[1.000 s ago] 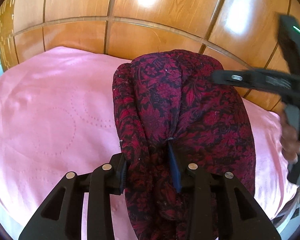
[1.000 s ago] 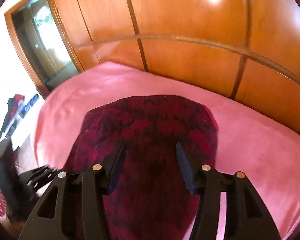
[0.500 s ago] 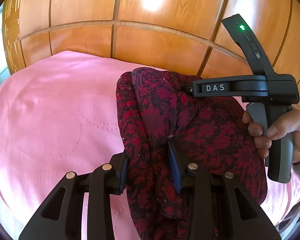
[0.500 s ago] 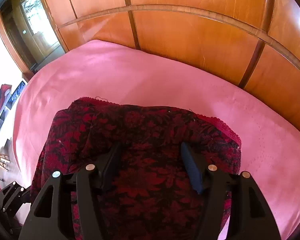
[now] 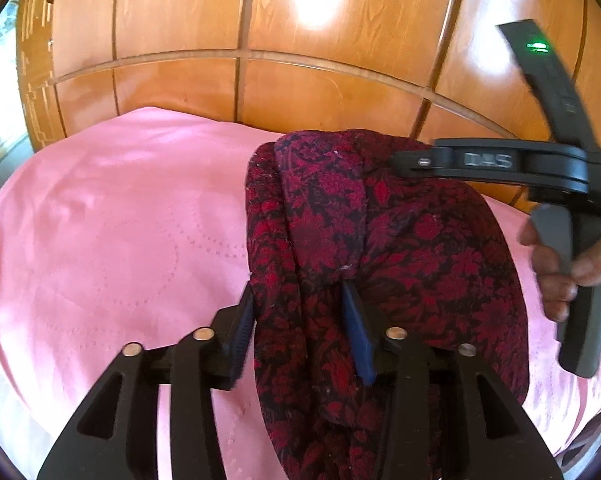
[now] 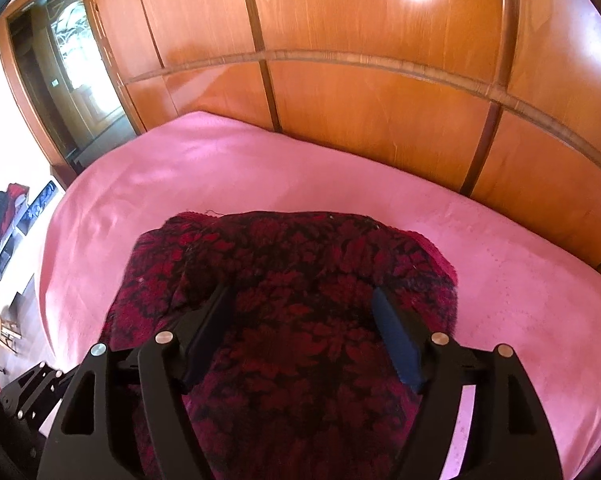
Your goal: Fold small clothes
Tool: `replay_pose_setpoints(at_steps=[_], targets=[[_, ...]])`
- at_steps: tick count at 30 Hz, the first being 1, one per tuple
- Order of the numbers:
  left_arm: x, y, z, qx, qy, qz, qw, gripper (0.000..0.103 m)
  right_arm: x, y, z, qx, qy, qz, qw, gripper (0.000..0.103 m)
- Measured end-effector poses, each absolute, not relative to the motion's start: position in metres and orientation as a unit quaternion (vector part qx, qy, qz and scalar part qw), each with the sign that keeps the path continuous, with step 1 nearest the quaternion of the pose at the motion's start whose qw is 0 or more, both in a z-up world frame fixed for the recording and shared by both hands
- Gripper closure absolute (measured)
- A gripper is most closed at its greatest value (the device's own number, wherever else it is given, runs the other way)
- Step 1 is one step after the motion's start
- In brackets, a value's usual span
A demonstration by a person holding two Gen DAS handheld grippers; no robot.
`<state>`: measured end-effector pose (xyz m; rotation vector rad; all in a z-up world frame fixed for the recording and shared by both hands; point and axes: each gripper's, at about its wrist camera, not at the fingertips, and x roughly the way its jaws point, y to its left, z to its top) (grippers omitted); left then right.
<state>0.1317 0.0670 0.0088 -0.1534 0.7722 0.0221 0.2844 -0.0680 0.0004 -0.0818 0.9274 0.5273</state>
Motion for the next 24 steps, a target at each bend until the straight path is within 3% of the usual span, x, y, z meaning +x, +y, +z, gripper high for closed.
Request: replay_pose_setpoints(at_steps=[15,18,24], targets=[[0.135,0.075,0.003,-0.079,0.381,0.013,0.921,0.055,0.236,-0.102,0.006,-0.001,0.441,0.268,0.857,0.029],[0.138,0.080,-0.003,-0.087,0.384,0.015,0.919,0.047,0.245,-0.093,-0.002,-0.015,0.450,0.254,0.856,0.026],[0.151,0.105,-0.026,-0.148,0.401,-0.020,0.904,0.047,0.258,-0.075,-0.014,-0.044,0.458,0.244,0.854,0.019]])
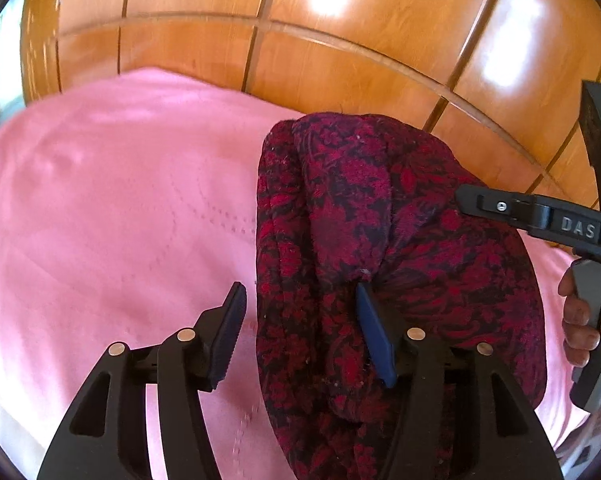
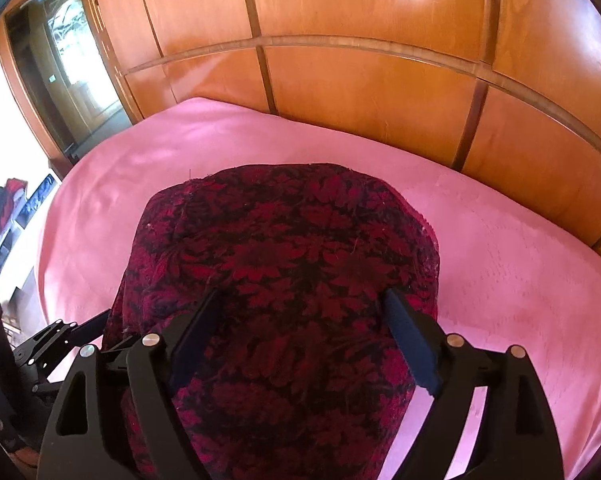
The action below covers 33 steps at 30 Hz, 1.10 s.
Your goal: Fold small clothes
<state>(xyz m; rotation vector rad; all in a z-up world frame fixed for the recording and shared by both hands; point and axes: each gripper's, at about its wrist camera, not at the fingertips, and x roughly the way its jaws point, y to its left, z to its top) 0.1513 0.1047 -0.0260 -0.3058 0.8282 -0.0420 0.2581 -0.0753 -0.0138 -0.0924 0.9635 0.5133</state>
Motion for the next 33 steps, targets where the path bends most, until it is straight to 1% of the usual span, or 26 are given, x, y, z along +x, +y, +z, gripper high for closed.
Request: replay_pose_setpoints(at_steps=[2,3,5,7,12,18,22,27,29,30,31,33], targets=[[0.153,0.114,-0.032,-0.171,0.402,-0.036,0.899,0.047,0.256,-0.078,-0.009,-0.035,0.450,0.255,0.855,0.017],[0.154,0.119,-0.035,-0.186,0.403,-0.046,0.895,0.047,0.254,-0.085,-0.005,-0.019,0.442,0.265,0.857,0.016],[0.153,0.125,-0.038,-0.198,0.402,-0.060,0.892,0.047,0.250,-0.104,-0.001,0.028,0.434,0.276,0.857,0.009],[0.153,0.127,-0.041,-0.202,0.401,-0.071,0.891,0.047,0.248,-0.125,-0.004,0.070,0.435,0.275,0.855,0.007],[0.155,0.131,-0.044,-0.207,0.399,-0.089,0.889,0.047,0.240,-0.180,-0.049,0.191,0.472,0.288,0.811,0.007],[0.157,0.138,-0.049,-0.227,0.399,-0.105,0.882,0.047,0.234,-0.196,-0.089,0.288,0.483,0.337,0.755,0.005],[0.156,0.142,-0.053,-0.243,0.400,-0.117,0.876,0.047,0.239,-0.190,-0.109,0.326,0.493,0.369,0.717,0.004],[0.157,0.152,-0.062,-0.282,0.402,-0.135,0.861,0.047,0.245,-0.171,-0.113,0.313,0.498,0.379,0.714,0.003],[0.157,0.158,-0.068,-0.310,0.400,-0.147,0.850,0.049,0.249,-0.164,-0.112,0.303,0.502,0.378,0.716,0.009],[0.156,0.159,-0.069,-0.321,0.395,-0.156,0.846,0.056,0.248,-0.163,-0.109,0.295,0.502,0.377,0.720,0.014],[0.154,0.159,-0.070,-0.330,0.389,-0.166,0.844,0.060,0.247,-0.162,-0.104,0.287,0.499,0.379,0.725,0.022],[0.148,0.156,-0.069,-0.335,0.381,-0.173,0.844,0.061,0.239,-0.161,-0.088,0.268,0.487,0.381,0.739,0.029]])
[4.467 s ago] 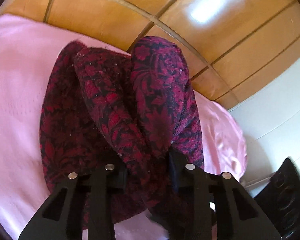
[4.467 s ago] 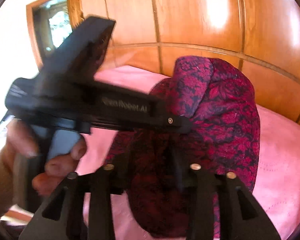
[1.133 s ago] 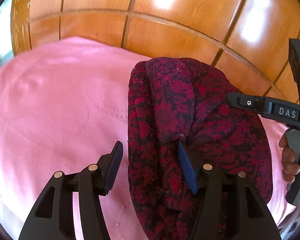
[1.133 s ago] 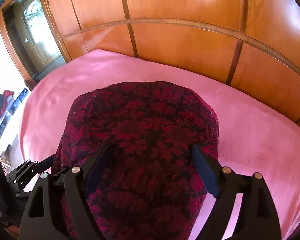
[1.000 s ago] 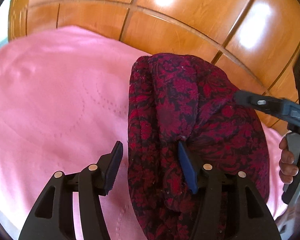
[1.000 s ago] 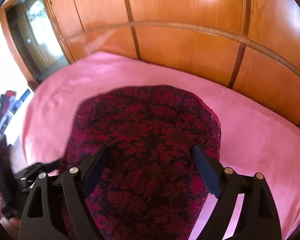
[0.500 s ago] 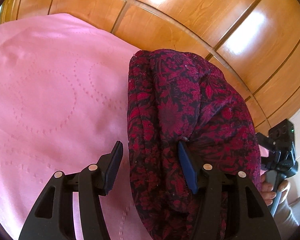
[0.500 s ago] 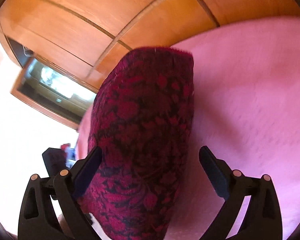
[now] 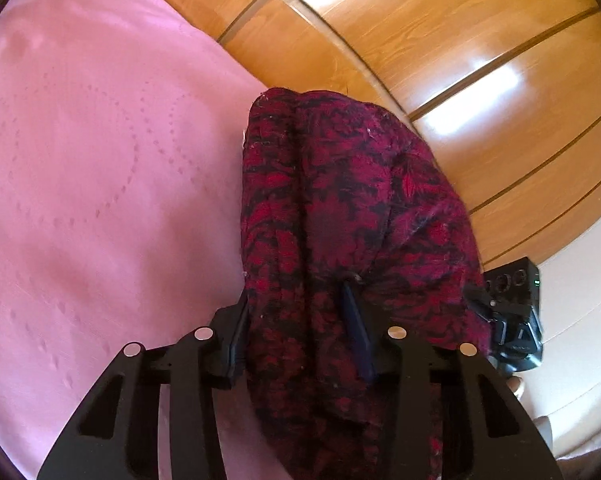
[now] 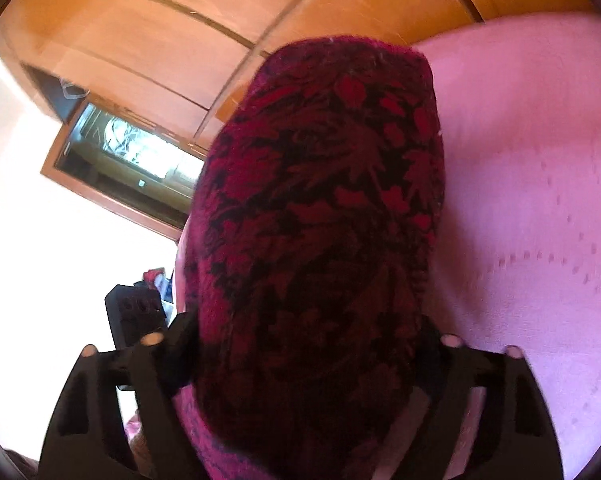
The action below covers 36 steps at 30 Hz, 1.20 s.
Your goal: Fold small clothes
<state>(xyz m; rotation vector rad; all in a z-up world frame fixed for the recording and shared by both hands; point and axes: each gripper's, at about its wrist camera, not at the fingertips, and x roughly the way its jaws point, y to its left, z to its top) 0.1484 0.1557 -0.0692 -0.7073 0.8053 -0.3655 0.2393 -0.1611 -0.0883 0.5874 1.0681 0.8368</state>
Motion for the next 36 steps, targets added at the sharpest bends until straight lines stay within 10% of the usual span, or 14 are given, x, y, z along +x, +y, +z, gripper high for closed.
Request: replay_pose_setpoints(at_steps=[18,27,32,36], targets=[[0.208,-0.096,0.005,-0.217,0.399,-0.365,0.813,0.070,0.144,-0.349,-0.017,0.297,0.344,0.258,0.853,0.035],[0.225,-0.283,-0.016,-0.037,0.469,-0.367,0.802,0.070,0.099,-0.499,-0.090,0.386,0.342,0.076,0.853,0.035],[0.201,-0.289,-0.017,-0.006,0.441,-0.347,0.828,0.070,0.072,-0.507,-0.124,0.397,0.351,0.042,0.847,0.019],[0.177,-0.282,-0.015,0.009,0.423,-0.317,0.849,0.070,0.071,-0.500,-0.077,0.298,0.344,-0.023,0.890,0.026]])
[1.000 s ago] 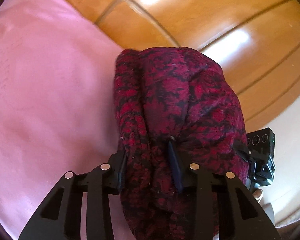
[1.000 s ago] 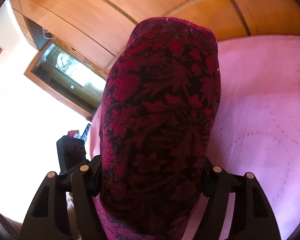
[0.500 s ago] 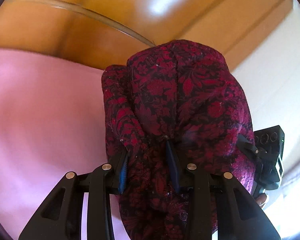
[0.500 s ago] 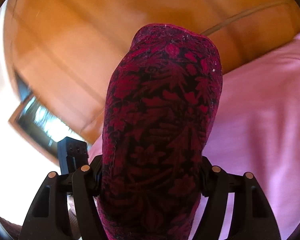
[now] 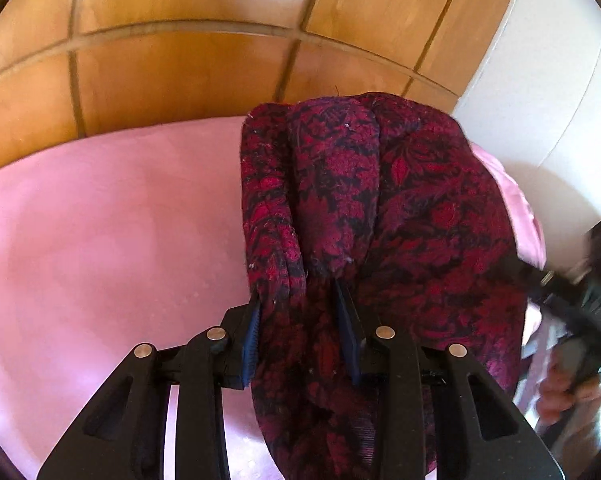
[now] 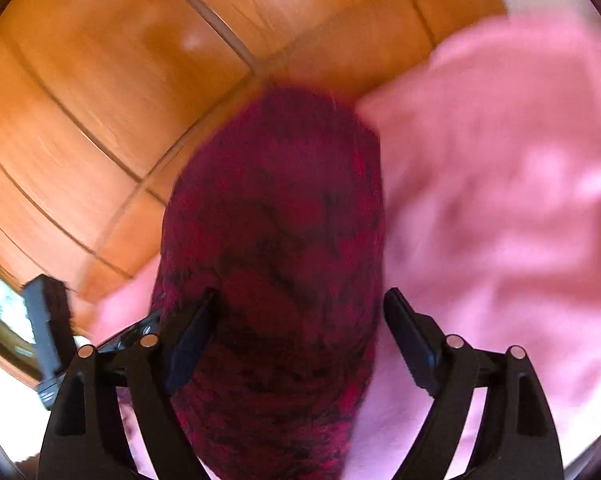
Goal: Fold small clothes
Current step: 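Lay the folded bundle on the bed and open both grippers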
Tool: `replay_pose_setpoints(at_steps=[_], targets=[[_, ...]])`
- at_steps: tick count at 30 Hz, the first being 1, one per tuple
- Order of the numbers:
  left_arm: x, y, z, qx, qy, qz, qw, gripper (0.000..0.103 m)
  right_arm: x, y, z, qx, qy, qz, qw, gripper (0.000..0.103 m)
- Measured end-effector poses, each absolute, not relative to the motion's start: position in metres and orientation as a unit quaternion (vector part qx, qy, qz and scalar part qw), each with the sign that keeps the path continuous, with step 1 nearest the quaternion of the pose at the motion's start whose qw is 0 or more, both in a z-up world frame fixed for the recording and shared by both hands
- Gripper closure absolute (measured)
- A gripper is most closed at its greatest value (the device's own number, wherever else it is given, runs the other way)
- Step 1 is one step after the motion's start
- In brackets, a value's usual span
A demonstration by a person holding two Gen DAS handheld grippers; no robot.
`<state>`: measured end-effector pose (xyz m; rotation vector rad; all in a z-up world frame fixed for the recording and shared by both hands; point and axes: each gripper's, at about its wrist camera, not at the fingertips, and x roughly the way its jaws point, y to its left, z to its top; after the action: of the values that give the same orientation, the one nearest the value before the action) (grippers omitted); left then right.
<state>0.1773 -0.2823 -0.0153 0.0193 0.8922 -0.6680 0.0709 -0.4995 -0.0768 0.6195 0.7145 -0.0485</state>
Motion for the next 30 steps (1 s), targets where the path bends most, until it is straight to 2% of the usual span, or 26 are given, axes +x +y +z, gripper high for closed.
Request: replay_pose_setpoints(at_steps=[3,7,10,12,15,20,26,30], targets=[[0.177,-0.282,-0.014,0.002,0.424,-0.305,0.853,0.070,0.085,-0.487,-0.039,0.249,0.326,-0.034,0.911,0.034],[0.173,-0.279,-0.009,0.014,0.415,-0.285,0.864,0.070,0.105,-0.461,-0.024,0.172,0.343,-0.020,0.923,0.044],[0.182,-0.281,-0.007,0.041,0.410,-0.257,0.874,0.070,0.146,-0.439,-0.023,0.112,0.386,-0.029,0.915,0.043],[0.198,-0.276,-0.017,0.033,0.438,-0.240,0.866,0.071,0.170,-0.440,-0.040,0.100,0.415,-0.039,0.904,0.042],[0.208,-0.268,-0.021,0.005,0.458,-0.240,0.856,0.071,0.185,-0.442,-0.057,0.114,0.427,-0.034,0.896,0.041],[0.203,-0.261,-0.013,-0.003,0.448,-0.232,0.863,0.071,0.197,-0.423,-0.072,0.055,0.417,-0.067,0.905,0.040],[0.182,-0.240,0.004,-0.010,0.403,-0.214,0.890,0.055,0.186,-0.421,-0.067,0.054,0.396,-0.080,0.913,0.039],[0.168,-0.227,0.017,-0.011,0.377,-0.206,0.903,0.054,0.174,-0.420,-0.052,0.060,0.381,-0.093,0.918,0.031]])
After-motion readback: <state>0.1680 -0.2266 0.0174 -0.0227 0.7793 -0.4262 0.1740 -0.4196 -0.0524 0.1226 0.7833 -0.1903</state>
